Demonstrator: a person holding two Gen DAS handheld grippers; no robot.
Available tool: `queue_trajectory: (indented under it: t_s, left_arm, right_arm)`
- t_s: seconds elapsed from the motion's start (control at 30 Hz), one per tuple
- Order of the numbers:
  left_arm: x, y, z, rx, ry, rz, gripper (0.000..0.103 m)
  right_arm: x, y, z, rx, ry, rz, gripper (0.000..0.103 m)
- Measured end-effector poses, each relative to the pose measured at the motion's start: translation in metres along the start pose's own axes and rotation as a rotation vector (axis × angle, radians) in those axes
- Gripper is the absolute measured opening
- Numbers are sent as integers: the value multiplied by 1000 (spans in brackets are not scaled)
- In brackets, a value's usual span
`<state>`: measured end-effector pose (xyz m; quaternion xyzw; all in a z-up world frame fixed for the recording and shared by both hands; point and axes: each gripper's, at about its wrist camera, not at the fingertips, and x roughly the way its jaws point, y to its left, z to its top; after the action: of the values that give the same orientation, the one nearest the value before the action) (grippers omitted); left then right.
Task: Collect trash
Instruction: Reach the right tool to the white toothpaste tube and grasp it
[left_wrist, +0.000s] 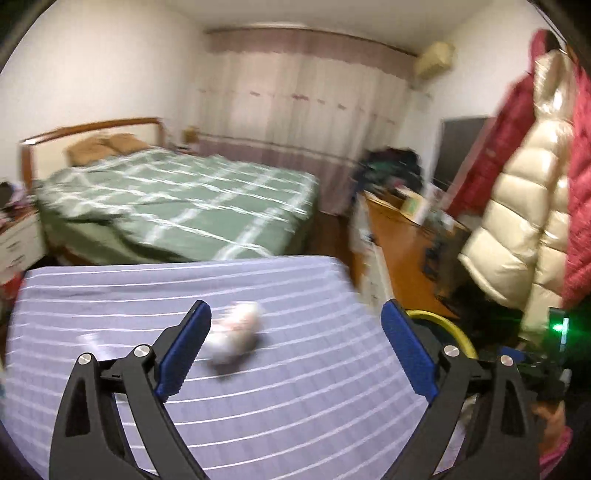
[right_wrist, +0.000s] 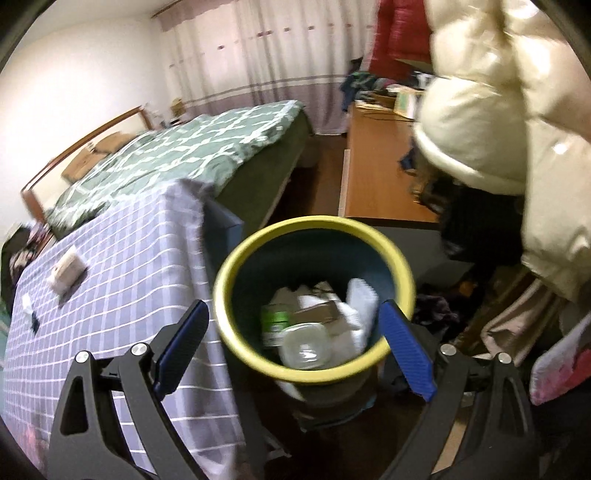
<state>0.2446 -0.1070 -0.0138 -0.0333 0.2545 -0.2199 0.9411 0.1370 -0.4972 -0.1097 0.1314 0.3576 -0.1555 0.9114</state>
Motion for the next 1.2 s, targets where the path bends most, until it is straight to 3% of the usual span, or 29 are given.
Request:
queue_trajectory:
  t_s: [0.27,0.53,0.7,0.87,1.0,1.2]
  left_arm:
    - [-48,137,-29,-129,-59,270,92]
    - [-71,217,-63,-167,-79,461,93]
    - [-86,226,-66,-166,-120,496,98]
    - [-102,222,-64,-173,-169,512,98]
    - [-112,224,-64,-213,-189,506,98]
    - [-115,236,-67,-303,-188,446,98]
  right_arm:
    - [5,90,4,-185,25,125,89]
    - [7,222,2,-465,49,338,89]
    - [13,302,-4,-626,92,477,89]
    - [25,366,-17,-738,148,551,88]
    - [38,409,-19,-780,191,612,73]
    - [55,462,-29,-867,221,609,65]
